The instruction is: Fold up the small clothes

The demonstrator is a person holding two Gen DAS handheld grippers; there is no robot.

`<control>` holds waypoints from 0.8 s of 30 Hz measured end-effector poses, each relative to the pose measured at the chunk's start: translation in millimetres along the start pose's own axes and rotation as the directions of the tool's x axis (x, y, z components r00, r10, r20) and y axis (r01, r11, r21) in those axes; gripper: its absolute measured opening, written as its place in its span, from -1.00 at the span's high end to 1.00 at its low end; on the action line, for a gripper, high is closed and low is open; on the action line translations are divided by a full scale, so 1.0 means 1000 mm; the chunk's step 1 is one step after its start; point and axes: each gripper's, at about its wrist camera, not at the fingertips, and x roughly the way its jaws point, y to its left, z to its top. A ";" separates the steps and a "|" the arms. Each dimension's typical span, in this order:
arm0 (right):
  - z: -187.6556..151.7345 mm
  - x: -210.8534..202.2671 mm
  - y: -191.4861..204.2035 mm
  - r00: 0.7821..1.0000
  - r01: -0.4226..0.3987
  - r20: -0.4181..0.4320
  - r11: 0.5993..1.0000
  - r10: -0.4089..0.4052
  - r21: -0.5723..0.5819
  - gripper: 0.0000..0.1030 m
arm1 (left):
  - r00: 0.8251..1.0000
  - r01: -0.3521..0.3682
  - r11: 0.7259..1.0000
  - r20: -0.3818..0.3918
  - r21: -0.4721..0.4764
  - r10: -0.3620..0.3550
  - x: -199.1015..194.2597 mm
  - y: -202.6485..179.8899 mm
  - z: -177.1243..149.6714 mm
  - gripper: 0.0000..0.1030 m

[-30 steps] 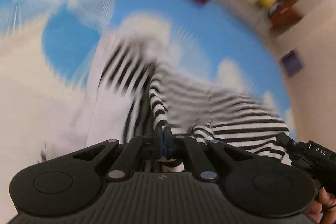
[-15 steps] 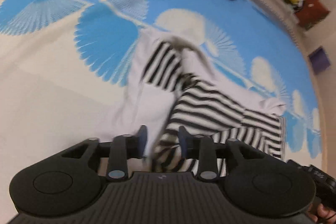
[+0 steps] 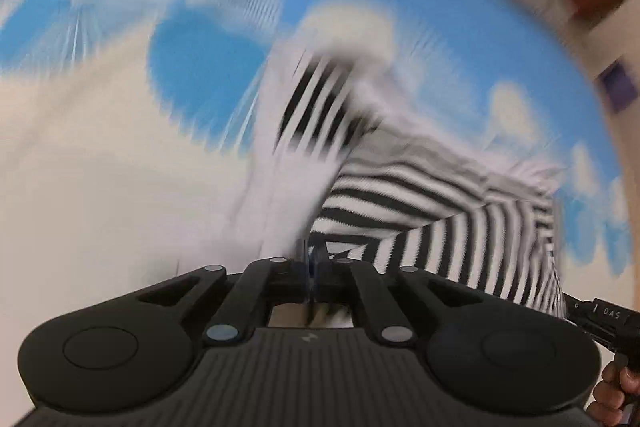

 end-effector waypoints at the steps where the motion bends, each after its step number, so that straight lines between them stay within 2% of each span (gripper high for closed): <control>1: -0.003 0.010 -0.002 0.997 0.058 -0.052 0.998 -0.059 -0.010 0.59 | 1.000 -0.022 1.000 -0.020 0.002 0.022 0.004 -0.001 -0.002 0.76; 2: -0.004 0.011 -0.004 0.995 0.088 -0.053 0.996 -0.088 0.004 0.58 | 0.999 -0.041 0.999 0.024 0.030 0.041 -0.004 -0.006 -0.003 0.74; 3: -0.004 0.004 -0.003 0.996 0.091 -0.003 0.995 -0.091 0.029 0.57 | 0.993 -0.056 0.995 0.106 0.085 0.047 -0.018 -0.017 -0.003 0.73; 5: 0.000 -0.018 0.009 0.991 0.039 0.132 0.999 -0.037 -0.016 0.53 | 0.970 -0.051 0.981 0.244 0.186 0.005 -0.038 -0.036 -0.005 0.72; 6: 0.000 -0.029 0.020 0.978 0.002 0.210 0.997 0.015 -0.078 0.44 | 0.965 -0.014 0.976 0.257 0.217 -0.043 -0.039 -0.041 -0.007 0.72; 7: 0.000 -0.033 0.026 0.969 -0.034 0.239 0.993 0.061 -0.116 0.15 | 0.973 0.034 0.972 0.216 0.232 -0.085 -0.030 -0.044 -0.008 0.72; 8: -0.003 -0.030 0.031 0.967 -0.093 0.221 0.984 0.125 -0.151 -0.04 | 0.984 0.054 0.972 0.153 0.230 -0.091 -0.016 -0.045 -0.012 0.72; 9: -0.006 -0.016 0.035 0.975 -0.154 0.128 0.971 0.179 -0.183 -0.04 | 0.993 0.047 0.973 0.093 0.227 -0.070 -0.001 -0.044 -0.016 0.72; 10: -0.010 0.000 0.037 0.986 -0.152 0.037 0.970 0.161 -0.190 -0.01 | 0.999 0.020 0.973 0.035 0.231 -0.029 0.014 -0.041 -0.021 0.72; 11: -0.015 0.016 0.035 0.996 -0.093 -0.034 0.980 0.088 -0.176 0.09 | 1.000 -0.018 0.971 -0.003 0.237 0.019 0.025 -0.037 -0.026 0.73; 12: -0.019 0.024 0.030 0.997 -0.049 -0.062 0.987 0.040 -0.151 0.18 | 0.999 -0.039 0.969 -0.008 0.245 0.042 0.028 -0.034 -0.030 0.74; 14: -0.019 0.021 0.026 0.998 -0.052 -0.052 0.990 0.046 -0.132 0.19 | 0.998 -0.030 0.956 0.060 0.291 0.013 0.012 -0.036 -0.033 0.73; 16: -0.018 0.010 0.033 1.000 -0.025 -0.006 0.969 0.024 -0.247 0.17 | 0.982 -0.044 0.936 0.186 0.350 -0.024 -0.004 -0.039 -0.038 0.63; 17: -0.020 0.004 0.035 1.000 0.010 0.019 0.958 -0.005 -0.287 0.16 | 0.983 -0.064 0.928 0.184 0.366 -0.005 0.002 -0.039 -0.041 0.59; 18: -0.023 -0.003 0.035 0.998 0.042 0.049 0.950 -0.028 -0.310 0.15 | 0.994 -0.094 0.921 0.094 0.378 0.063 0.016 -0.039 -0.041 0.57; 19: -0.026 -0.015 0.035 0.997 0.038 0.070 0.949 -0.016 -0.313 0.15 | 0.993 -0.114 0.921 0.026 0.373 0.113 0.021 -0.038 -0.041 0.65; 20: -0.028 -0.031 0.030 0.996 0.020 0.089 0.952 0.008 -0.304 0.15 | 0.993 -0.116 0.932 0.035 0.343 0.110 0.010 -0.036 -0.042 0.65; 22: -0.033 -0.076 0.032 0.981 -0.021 0.180 0.957 0.077 -0.290 0.15 | 0.986 -0.080 0.931 0.167 0.357 0.021 -0.035 -0.041 -0.052 0.54; 23: -0.037 -0.107 0.032 0.961 -0.039 0.251 0.953 0.118 -0.301 0.08 | 0.970 -0.090 0.921 0.241 0.378 -0.004 -0.062 -0.046 -0.060 0.50; 24: -0.047 -0.132 0.028 0.938 -0.044 0.312 0.946 0.149 -0.320 0.01 | 0.952 -0.102 0.919 0.307 0.381 -0.022 -0.084 -0.047 -0.069 0.36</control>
